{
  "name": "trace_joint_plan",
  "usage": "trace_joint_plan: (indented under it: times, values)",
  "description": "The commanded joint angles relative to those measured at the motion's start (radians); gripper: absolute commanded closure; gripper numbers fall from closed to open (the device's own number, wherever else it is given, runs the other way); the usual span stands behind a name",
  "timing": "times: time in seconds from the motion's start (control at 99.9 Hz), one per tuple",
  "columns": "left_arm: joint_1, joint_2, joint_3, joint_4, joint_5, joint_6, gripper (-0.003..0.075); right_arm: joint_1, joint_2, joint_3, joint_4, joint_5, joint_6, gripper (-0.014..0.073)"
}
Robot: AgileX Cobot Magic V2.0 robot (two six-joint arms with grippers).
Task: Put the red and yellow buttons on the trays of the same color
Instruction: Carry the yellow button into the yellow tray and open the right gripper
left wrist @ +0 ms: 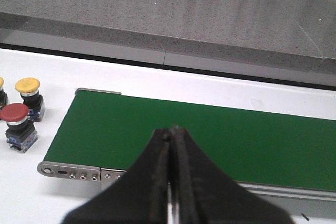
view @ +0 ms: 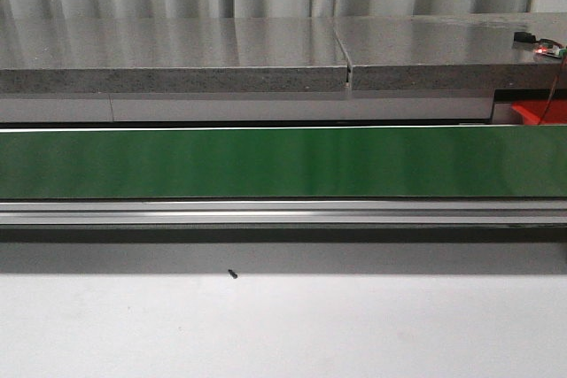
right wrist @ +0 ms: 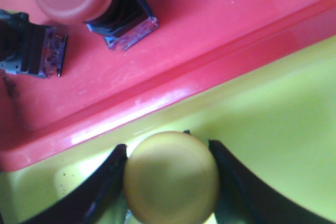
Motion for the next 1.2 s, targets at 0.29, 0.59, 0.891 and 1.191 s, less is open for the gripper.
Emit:
trace_joint_plan:
  times: [0.29,0.59,0.891,1.191]
  values:
    - [-0.008,0.01,-0.026,-0.009,-0.07,0.0,0.0741,-0.004,-0.036,-0.031,0.034,-0.023,-0.017,0.0301]
    - [-0.008,0.01,-0.026,-0.009,-0.07,0.0,0.0741,-0.004,-0.04,-0.031,0.034,-0.01,-0.017,0.0078]
    - [-0.008,0.01,-0.026,-0.009,-0.07,0.0,0.0741,-0.004,-0.138,-0.032,0.082,-0.019,-0.017,0.0038]
    - [-0.008,0.01,-0.026,-0.009,-0.07,0.0,0.0741,0.155,-0.337,-0.032,0.093,-0.068,-0.053,0.0041]
